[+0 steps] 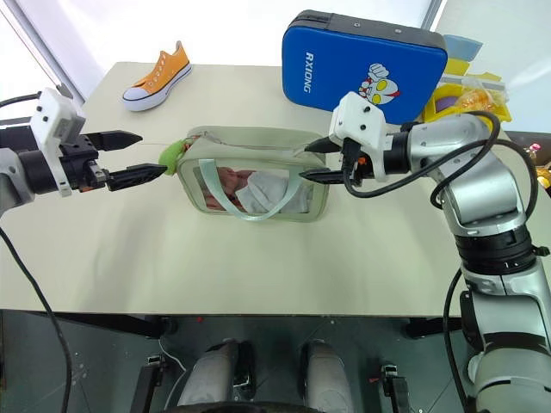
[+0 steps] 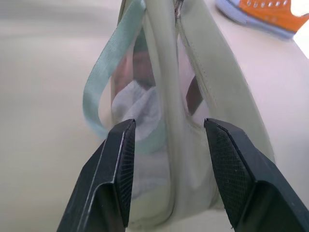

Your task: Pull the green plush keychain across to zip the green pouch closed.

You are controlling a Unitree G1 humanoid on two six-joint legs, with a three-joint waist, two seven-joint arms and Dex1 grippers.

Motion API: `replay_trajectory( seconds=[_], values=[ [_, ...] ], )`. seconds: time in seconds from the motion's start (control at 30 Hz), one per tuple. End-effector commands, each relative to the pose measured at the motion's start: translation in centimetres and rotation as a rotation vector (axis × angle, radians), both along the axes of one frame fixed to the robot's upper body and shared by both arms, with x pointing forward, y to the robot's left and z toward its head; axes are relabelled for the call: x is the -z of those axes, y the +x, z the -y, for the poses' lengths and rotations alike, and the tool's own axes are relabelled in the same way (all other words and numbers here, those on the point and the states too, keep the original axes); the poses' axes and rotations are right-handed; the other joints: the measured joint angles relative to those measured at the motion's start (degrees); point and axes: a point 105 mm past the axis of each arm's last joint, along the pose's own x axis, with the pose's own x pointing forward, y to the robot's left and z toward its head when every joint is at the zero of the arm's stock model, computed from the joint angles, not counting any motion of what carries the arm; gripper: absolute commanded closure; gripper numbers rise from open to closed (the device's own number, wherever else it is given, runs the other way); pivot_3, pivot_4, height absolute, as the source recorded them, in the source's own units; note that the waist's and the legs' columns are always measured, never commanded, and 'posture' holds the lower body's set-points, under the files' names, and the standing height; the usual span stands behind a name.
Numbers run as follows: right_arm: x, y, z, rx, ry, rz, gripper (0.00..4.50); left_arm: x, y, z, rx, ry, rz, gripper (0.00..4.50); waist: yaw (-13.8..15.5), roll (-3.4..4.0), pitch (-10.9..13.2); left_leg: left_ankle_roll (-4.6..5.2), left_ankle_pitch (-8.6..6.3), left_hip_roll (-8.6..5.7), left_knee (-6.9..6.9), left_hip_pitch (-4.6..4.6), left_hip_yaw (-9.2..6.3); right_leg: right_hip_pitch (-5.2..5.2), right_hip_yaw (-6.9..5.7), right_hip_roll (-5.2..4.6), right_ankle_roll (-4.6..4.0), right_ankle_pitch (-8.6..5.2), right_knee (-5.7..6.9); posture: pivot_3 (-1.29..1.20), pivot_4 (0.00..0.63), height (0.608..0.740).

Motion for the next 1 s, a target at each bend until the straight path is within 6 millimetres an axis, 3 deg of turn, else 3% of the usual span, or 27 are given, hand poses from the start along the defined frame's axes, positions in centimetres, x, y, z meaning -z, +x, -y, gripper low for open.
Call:
replay_trajectory(
  seconds=[0.03,0.07,0.17,0.27,0.4,0.5,0.73,0.87,1.0],
  values=[
    [0.2,0.4,0.1,0.025,0.007,0.021,2.19,0.0,-0.1,0.1,0.005,0.016,0.021,0.00,0.0,0.00,0.0,0.00,0.00,0.00,0.00,0.00,0.00,0.00,0.00,0.00,0.00,0.00,0.01,0.00,0.150,0.740],
    [0.4,0.5,0.0,0.025,0.009,0.020,2.19,0.1,-0.1,0.2,0.007,0.014,0.019,0.00,0.0,0.00,0.0,0.00,0.00,0.00,0.00,-0.01,-0.01,-0.02,0.00,0.01,0.00,0.00,0.01,0.00,0.150,0.740],
    [0.4,0.5,-0.2,0.016,0.023,0.013,2.99,0.1,0.0,0.4,0.009,0.008,0.019,0.00,-0.1,0.00,0.0,0.00,0.00,0.01,0.00,-0.01,0.00,-0.03,0.00,0.02,0.00,0.00,0.01,0.00,0.150,0.740],
    [0.5,0.4,-0.5,0.003,0.028,0.011,4.44,0.5,0.4,1.0,0.011,-0.008,0.024,0.00,0.0,0.00,0.0,0.00,0.00,0.00,0.00,-0.01,0.00,-0.02,0.00,0.01,0.00,0.00,0.01,0.00,0.150,0.740],
    [0.6,0.5,-0.9,-0.003,0.034,0.007,4.44,0.9,1.4,1.1,-0.020,-0.027,0.048,0.00,0.0,0.00,0.0,0.00,0.00,0.00,0.00,-0.01,-0.01,-0.02,0.00,0.02,0.00,0.00,0.02,0.00,0.150,0.740],
    [0.6,0.6,-0.8,0.002,0.030,0.012,4.50,0.7,1.4,1.2,-0.009,-0.044,0.051,0.79,-0.2,0.00,0.0,0.00,0.00,0.00,0.00,-0.01,0.01,-0.03,0.00,0.03,0.00,0.00,0.01,0.00,0.150,0.740],
    [0.4,0.7,-1.0,-0.001,0.038,0.019,4.50,0.5,1.5,1.1,0.000,-0.033,0.062,4.37,-0.1,0.00,0.0,0.00,0.00,0.01,0.00,0.00,0.00,-0.03,0.00,0.03,0.00,0.00,0.01,0.00,0.150,0.740],
    [0.6,0.8,-0.8,0.008,0.027,0.025,4.50,-2.1,2.0,1.9,0.022,-0.049,0.128,4.47,0.0,-0.01,0.0,0.00,0.00,0.00,0.01,-0.01,0.00,-0.02,-0.01,0.04,0.00,0.00,0.01,0.00,0.150,0.740],
    [1.0,0.9,-1.1,0.003,0.027,0.022,4.50,-4.3,2.1,5.8,0.144,-0.030,0.195,4.47,0.1,-0.01,0.0,0.00,0.00,-0.02,0.01,-0.02,0.00,0.00,0.00,0.03,0.01,0.00,0.00,0.00,0.150,0.740]
  ],
)
